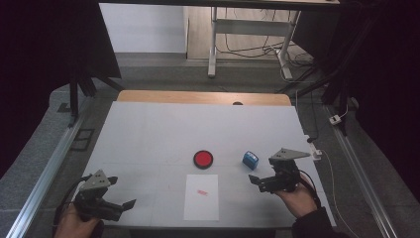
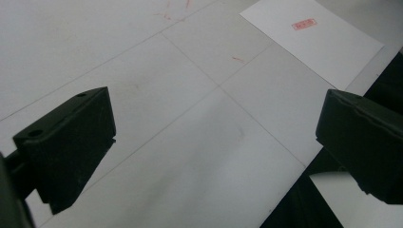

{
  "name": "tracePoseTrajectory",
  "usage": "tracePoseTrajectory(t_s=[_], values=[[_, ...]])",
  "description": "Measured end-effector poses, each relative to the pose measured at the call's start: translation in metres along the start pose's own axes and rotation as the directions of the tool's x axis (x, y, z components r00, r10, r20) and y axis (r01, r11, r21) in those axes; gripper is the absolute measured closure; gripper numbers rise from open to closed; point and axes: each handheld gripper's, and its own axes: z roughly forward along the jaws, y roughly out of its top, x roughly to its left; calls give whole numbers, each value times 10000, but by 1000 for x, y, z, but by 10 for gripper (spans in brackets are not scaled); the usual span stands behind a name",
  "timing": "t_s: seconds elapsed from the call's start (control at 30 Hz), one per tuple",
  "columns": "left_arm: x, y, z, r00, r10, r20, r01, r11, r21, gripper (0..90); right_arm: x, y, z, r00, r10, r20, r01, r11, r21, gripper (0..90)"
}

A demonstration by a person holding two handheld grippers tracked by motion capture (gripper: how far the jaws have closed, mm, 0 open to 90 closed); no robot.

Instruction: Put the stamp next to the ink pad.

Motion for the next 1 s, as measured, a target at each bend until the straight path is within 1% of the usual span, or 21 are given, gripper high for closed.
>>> tracePoseTrajectory(t_s=[0.07,0.33,0.43,0.57,0.67,0.8,1.0], values=[[0,0,0,10000,-11,-7,11,10000,7,0,1,-3,-4,9999,58,90,-58,10000,9,8],[1,0,0,10000,-67,-8,67,10000,4,0,3,-18,-21,9988,299,378,-289,9992,-268,0],[1,0,0,10000,-96,-16,96,10000,1,0,4,-23,-28,9985,338,431,-327,9992,-243,0],[1,0,0,9999,-143,-5,143,9999,-17,0,5,-30,-35,9970,462,620,-443,9985,-317,0],[1,0,0,9999,-165,4,165,9999,-21,0,6,-36,-40,9961,523,718,-500,9982,-323,0],[1,0,0,9999,-161,-1,161,9999,-17,0,7,-44,-46,9953,607,750,-596,9981,-175,0],[1,-1,0,9998,-180,-16,180,9998,-7,0,7,-52,-56,9911,898,982,-887,9959,-158,0]])
